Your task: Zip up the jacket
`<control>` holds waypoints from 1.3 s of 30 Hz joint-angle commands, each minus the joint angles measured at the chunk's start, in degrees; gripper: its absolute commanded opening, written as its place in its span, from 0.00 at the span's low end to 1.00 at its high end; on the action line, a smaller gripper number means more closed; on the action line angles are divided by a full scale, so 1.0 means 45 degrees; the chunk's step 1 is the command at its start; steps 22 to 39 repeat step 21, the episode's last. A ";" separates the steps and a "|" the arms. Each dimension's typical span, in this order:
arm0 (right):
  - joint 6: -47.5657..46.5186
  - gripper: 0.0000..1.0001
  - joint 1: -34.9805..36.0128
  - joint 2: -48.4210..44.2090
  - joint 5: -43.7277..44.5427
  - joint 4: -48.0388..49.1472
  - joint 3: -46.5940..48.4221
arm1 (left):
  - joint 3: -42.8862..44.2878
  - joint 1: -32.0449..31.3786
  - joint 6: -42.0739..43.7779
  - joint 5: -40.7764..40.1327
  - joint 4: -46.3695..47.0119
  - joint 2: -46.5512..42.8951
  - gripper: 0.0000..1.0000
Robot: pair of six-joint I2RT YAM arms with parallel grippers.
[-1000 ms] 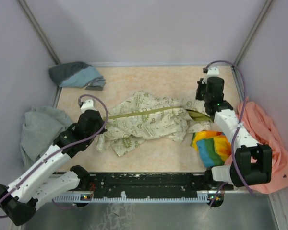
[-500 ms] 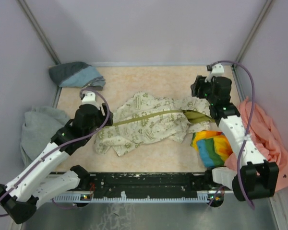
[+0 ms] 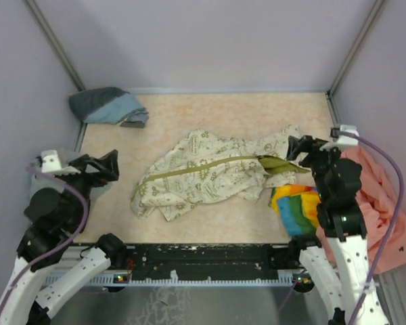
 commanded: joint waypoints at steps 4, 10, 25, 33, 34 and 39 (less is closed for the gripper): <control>-0.0892 0.82 0.0016 -0.4798 0.1706 0.0125 -0.1255 | -0.0449 0.0048 0.1906 -0.0332 0.1254 -0.2664 1.00; -0.1100 0.82 0.0003 -0.7258 0.2779 0.0265 -0.2574 | -0.2890 0.0041 0.2249 -0.0594 0.3254 -0.4808 1.00; -0.1325 0.82 0.0015 -0.7653 0.2973 0.0303 -0.2793 | -0.4148 0.0046 0.2490 -0.1427 0.3829 -0.5317 1.00; -0.1325 0.82 0.0015 -0.7653 0.2973 0.0303 -0.2793 | -0.4148 0.0046 0.2490 -0.1427 0.3829 -0.5317 1.00; -0.1325 0.82 0.0015 -0.7653 0.2973 0.0303 -0.2793 | -0.4148 0.0046 0.2490 -0.1427 0.3829 -0.5317 1.00; -0.1325 0.82 0.0015 -0.7653 0.2973 0.0303 -0.2793 | -0.4148 0.0046 0.2490 -0.1427 0.3829 -0.5317 1.00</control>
